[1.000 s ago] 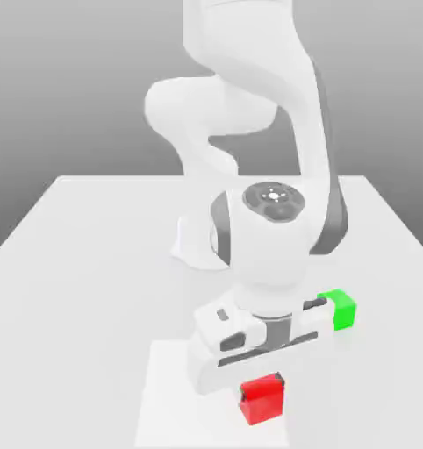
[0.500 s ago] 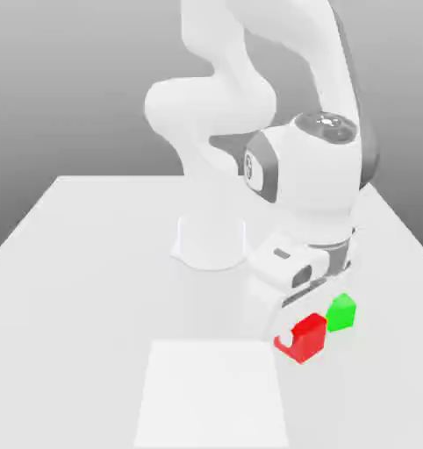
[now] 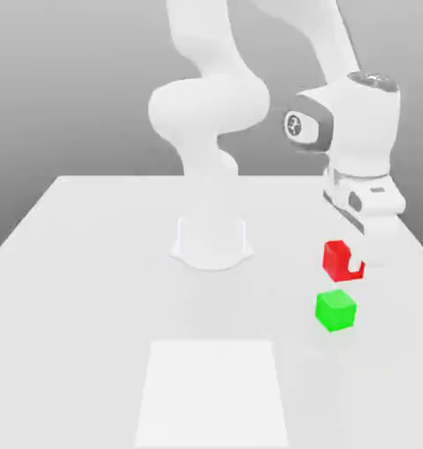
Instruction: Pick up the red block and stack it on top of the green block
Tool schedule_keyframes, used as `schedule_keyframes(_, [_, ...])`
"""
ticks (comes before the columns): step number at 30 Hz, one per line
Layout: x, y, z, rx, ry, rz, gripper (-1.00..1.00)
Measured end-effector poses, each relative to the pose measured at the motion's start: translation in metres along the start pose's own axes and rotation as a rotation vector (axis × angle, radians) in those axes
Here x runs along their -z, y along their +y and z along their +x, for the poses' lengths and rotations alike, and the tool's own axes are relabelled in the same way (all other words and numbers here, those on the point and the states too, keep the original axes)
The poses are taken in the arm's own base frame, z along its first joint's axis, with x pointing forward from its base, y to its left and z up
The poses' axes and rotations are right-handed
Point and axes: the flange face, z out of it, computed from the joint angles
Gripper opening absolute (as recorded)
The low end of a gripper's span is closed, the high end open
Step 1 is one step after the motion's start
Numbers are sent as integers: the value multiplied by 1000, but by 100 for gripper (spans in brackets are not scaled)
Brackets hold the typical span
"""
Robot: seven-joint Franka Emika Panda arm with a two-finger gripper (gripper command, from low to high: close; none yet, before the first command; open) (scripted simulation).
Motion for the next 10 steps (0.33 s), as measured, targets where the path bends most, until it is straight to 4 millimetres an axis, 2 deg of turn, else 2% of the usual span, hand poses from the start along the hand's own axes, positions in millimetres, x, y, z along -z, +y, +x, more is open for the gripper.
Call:
schedule_keyframes(4, [-33,0,-1,2,0,-1,-100])
schedule_keyframes(5, [-39,-1,-2,5,0,0,100])
schedule_keyframes(10, [-39,0,-2,1,0,0,100])
